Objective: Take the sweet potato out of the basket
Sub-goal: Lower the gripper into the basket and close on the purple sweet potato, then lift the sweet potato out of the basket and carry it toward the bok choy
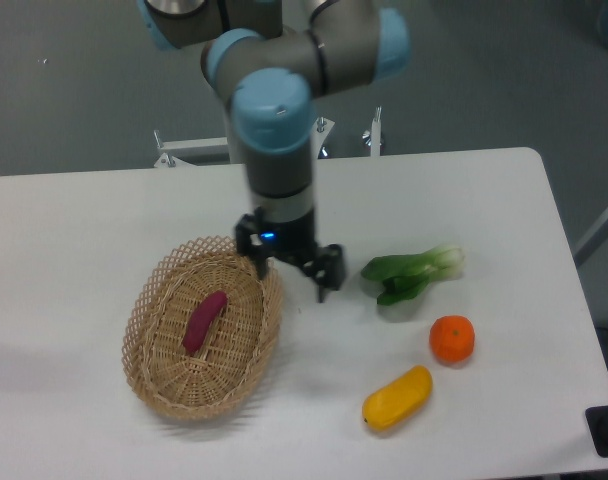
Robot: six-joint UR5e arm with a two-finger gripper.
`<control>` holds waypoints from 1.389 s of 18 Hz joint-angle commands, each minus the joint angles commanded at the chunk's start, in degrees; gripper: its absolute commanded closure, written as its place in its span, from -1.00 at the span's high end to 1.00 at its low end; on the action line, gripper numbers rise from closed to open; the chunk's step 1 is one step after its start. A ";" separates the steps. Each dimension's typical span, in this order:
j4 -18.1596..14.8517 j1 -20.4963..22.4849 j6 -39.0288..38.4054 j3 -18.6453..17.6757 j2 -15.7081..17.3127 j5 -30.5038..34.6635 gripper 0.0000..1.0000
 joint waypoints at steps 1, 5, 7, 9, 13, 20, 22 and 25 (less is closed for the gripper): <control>0.54 -1.23 -1.58 -0.27 -0.70 0.00 1.00; 0.72 -4.14 -3.09 -0.62 -4.57 0.09 1.00; 1.07 -5.02 -3.09 -0.62 -6.50 0.09 1.00; 1.24 -5.11 -3.01 -0.71 -8.09 0.09 1.00; 2.03 -5.20 -3.01 -1.06 -9.76 0.09 1.00; 2.03 -5.55 -3.01 -1.15 -10.73 0.09 1.00; 2.38 -5.55 -3.01 -1.06 -10.82 0.35 0.99; 3.79 -5.55 -2.66 -1.06 -11.08 0.44 0.17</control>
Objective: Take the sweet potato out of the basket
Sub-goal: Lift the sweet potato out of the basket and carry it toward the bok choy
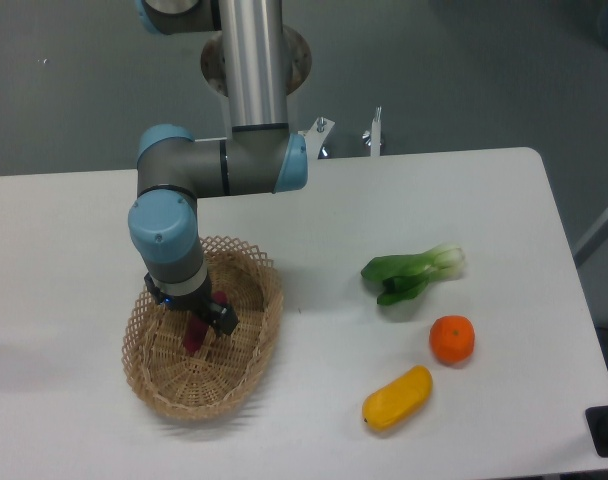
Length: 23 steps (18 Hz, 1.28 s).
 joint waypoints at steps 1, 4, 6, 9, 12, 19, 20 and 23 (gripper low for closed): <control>-0.09 0.00 0.18 0.00 0.00 0.17 -0.09; -0.17 0.00 0.44 0.09 0.00 0.44 -0.58; -0.17 0.00 0.88 0.26 0.09 1.23 -0.69; -0.17 0.17 1.23 1.31 0.79 1.23 -0.73; -1.49 0.96 3.85 3.16 2.37 1.32 -0.73; -5.61 12.98 17.64 7.81 7.20 0.70 -0.73; -7.71 15.44 20.54 9.48 7.47 0.70 -0.73; -15.36 22.13 29.50 15.19 7.56 0.70 -0.73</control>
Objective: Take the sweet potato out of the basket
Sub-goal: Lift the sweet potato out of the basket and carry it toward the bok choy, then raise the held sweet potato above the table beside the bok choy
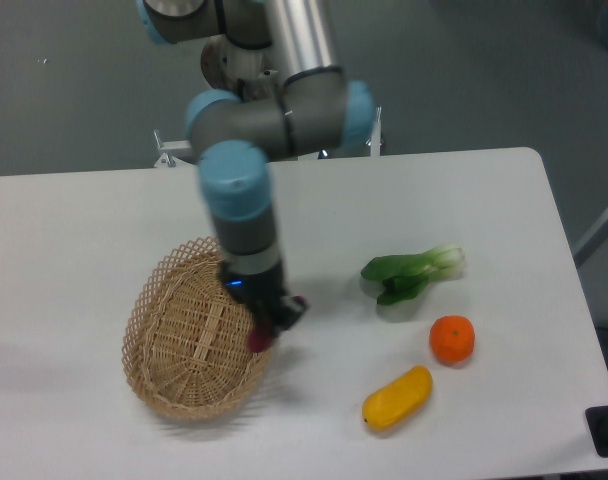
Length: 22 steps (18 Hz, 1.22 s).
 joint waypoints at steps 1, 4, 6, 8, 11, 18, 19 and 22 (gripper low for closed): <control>-1.94 2.20 3.08 1.67 0.00 0.00 -0.73; -4.24 7.74 11.26 4.50 0.00 0.00 -0.73; -4.24 10.73 16.00 4.94 0.00 0.00 -0.73; -4.24 12.84 21.10 4.68 0.00 0.00 -0.73; -4.16 13.73 23.15 4.85 0.00 0.00 -0.73; -4.24 14.17 23.15 4.41 0.70 -0.17 -0.73; -4.16 14.26 23.06 4.50 0.70 -0.18 -0.73; -4.15 14.26 23.06 4.50 0.70 -0.18 -0.73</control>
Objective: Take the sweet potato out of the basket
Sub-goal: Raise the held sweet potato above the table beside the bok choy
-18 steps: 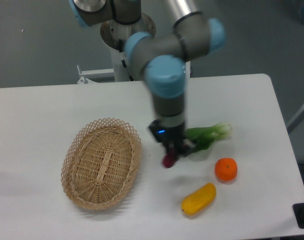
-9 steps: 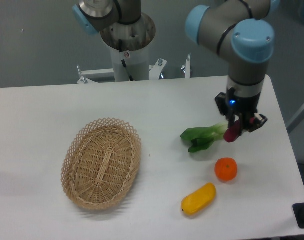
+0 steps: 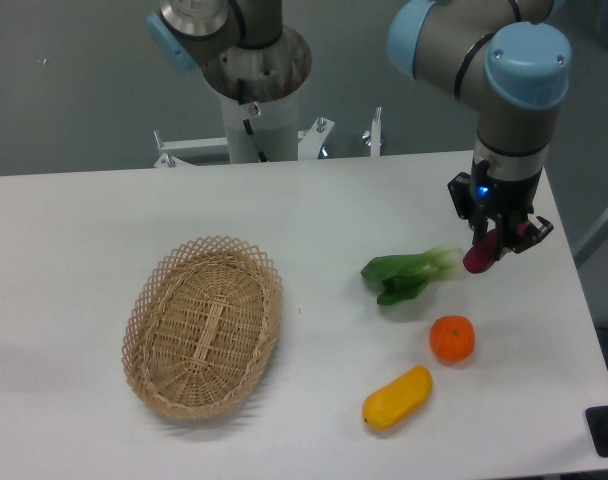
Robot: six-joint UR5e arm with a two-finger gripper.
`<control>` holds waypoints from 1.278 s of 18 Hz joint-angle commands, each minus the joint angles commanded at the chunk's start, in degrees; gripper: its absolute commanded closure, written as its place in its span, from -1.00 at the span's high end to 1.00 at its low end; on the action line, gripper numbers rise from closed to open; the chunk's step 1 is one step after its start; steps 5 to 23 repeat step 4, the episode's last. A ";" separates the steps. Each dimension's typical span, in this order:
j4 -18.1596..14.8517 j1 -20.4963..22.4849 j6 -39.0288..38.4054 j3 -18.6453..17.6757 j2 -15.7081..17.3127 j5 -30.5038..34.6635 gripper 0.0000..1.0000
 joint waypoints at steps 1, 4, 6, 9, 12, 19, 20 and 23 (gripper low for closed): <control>0.00 0.00 0.00 -0.09 0.09 0.00 -0.73; 0.00 0.09 -0.26 -0.18 0.09 -0.52 -0.73; 0.00 0.09 -0.26 -0.18 0.09 -0.52 -0.73; 0.00 0.09 -0.26 -0.18 0.09 -0.52 -0.73; 0.00 0.09 -0.26 -0.18 0.09 -0.52 -0.73; 0.00 0.09 -0.26 -0.18 0.09 -0.52 -0.73; 0.00 0.09 -0.26 -0.18 0.09 -0.52 -0.73; 0.00 0.09 -0.26 -0.18 0.09 -0.52 -0.73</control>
